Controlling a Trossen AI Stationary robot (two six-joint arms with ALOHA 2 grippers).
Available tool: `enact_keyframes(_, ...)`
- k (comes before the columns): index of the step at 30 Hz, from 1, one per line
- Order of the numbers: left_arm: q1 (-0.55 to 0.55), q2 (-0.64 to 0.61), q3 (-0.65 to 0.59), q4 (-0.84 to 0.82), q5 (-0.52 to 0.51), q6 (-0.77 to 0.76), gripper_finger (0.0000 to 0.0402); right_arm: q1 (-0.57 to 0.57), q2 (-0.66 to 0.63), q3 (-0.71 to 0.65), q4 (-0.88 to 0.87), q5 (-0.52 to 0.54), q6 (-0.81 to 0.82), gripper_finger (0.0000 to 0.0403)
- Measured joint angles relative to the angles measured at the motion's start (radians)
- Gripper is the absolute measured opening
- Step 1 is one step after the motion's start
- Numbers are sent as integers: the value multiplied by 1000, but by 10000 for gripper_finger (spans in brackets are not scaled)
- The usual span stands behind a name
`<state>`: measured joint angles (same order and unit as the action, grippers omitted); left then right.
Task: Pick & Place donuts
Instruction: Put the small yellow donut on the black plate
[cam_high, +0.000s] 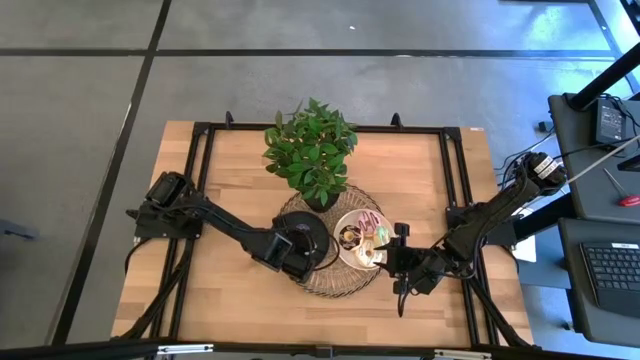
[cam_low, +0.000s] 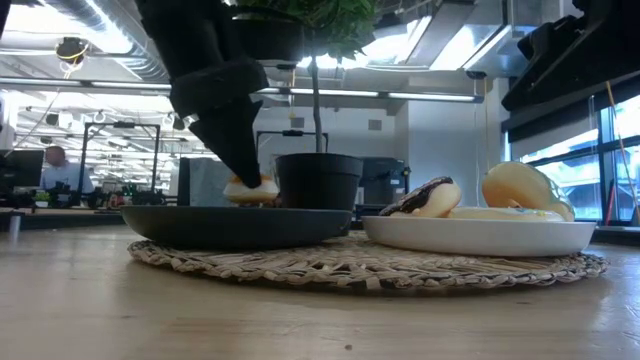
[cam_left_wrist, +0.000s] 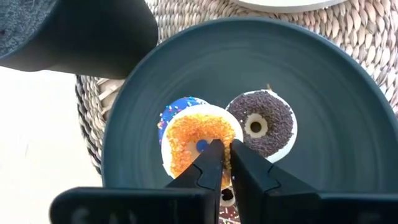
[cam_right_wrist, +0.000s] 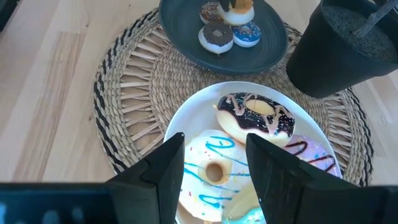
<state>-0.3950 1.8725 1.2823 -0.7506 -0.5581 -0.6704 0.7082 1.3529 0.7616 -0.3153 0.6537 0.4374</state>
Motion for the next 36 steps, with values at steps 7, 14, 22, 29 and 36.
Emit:
enact_keyframes(7, 0, 0, 0, 0, 1, 2, 34, 0, 0, 0, 0, 0, 0, 173)
enact_keyframes(14, 0, 0, 0, 0, 1, 5, 46, 0, 0, 0, 0, -1, 0, 173)
enact_keyframes(22, -2, 0, 0, 0, 27, 64, 62, 0, 0, 0, 0, -1, 0, 173)
enact_keyframes(29, -2, 0, 0, 0, 37, 57, 65, 0, 0, 0, 0, -1, 0, 173)
enact_keyframes(36, -3, 0, 0, 0, 31, 40, 84, 0, 0, 0, 0, -1, 0, 173)
